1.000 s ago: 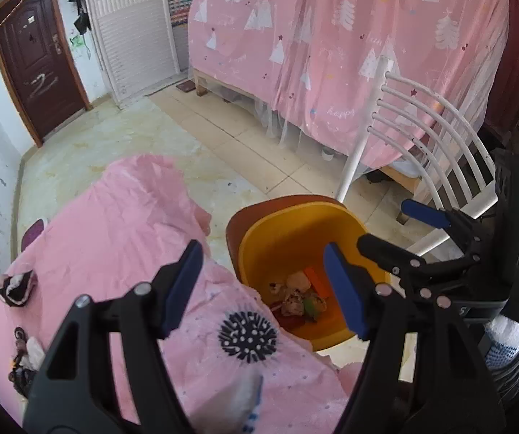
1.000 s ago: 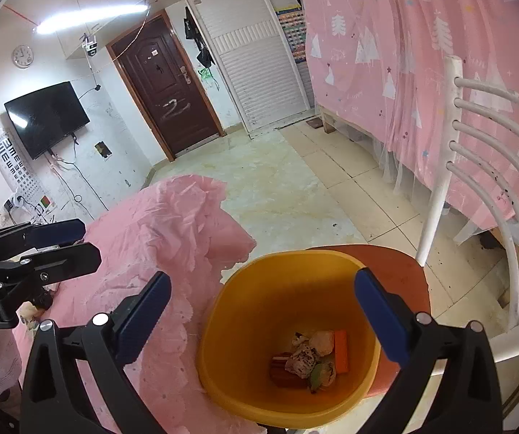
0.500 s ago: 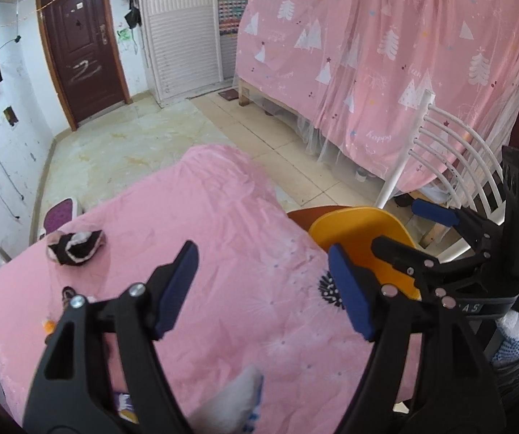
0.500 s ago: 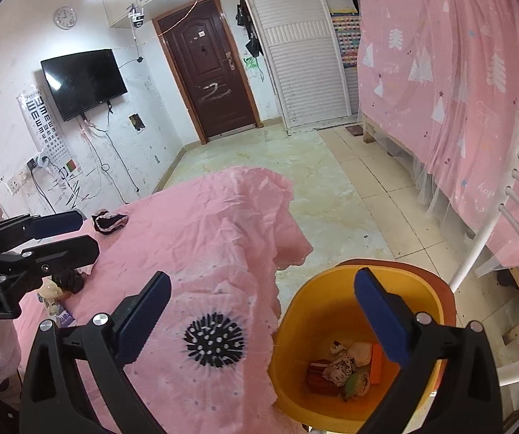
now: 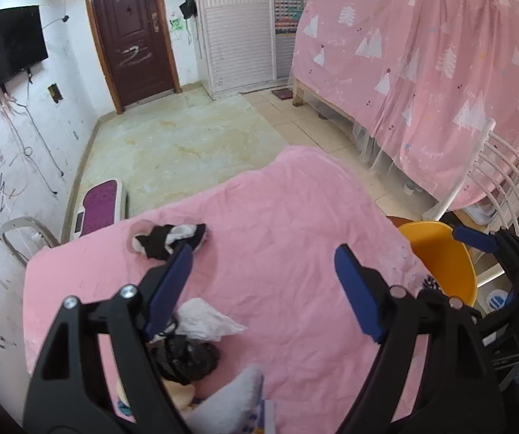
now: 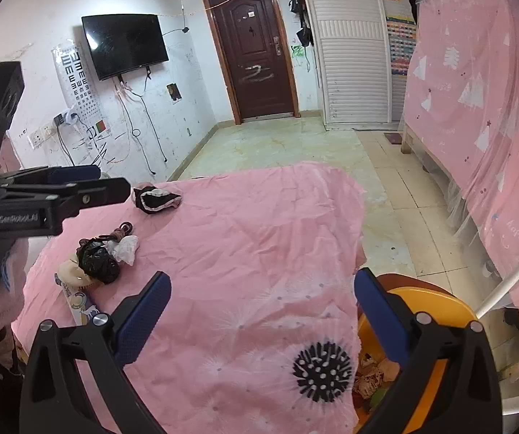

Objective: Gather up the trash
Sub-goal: 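Move both open tools back over the remaining items on the bed, then grasp the black-and-white sock with the left tool while the right tool grasps the black plastic bag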

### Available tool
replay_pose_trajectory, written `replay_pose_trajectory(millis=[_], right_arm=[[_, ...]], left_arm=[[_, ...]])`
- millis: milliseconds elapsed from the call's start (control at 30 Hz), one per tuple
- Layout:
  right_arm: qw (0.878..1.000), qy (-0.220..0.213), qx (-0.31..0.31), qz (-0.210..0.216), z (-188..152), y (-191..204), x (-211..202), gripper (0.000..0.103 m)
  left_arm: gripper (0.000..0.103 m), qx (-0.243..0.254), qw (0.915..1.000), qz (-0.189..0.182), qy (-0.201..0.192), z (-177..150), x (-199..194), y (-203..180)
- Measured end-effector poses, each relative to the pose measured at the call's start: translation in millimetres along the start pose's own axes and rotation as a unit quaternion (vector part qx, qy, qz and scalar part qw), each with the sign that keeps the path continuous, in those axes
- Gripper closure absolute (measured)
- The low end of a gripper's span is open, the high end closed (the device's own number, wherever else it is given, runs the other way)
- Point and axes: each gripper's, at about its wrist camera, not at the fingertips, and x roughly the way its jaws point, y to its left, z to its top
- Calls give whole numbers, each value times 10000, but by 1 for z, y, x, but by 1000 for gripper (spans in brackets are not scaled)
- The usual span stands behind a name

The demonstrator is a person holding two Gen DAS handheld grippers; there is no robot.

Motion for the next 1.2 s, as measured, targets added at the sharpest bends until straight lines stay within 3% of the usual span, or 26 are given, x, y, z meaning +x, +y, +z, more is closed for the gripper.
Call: replay_pose_trajectory(millis=[300, 533, 767, 1200], right_arm=[[9990, 205, -360, 178, 14, 48, 30, 11], [9973, 387, -560, 268, 20, 73, 55, 11], [9956, 525, -697, 342, 27, 92, 77, 11], [9917, 677, -885, 643, 30, 125, 97, 11]], left_arm=[[24, -265, 9987, 326, 299, 14, 25, 60], [22, -335, 9975, 376, 496, 15, 47, 91], [13, -389, 9965, 273, 687, 17, 71, 114], [8, -456, 9927, -91, 1116, 9, 121, 128]])
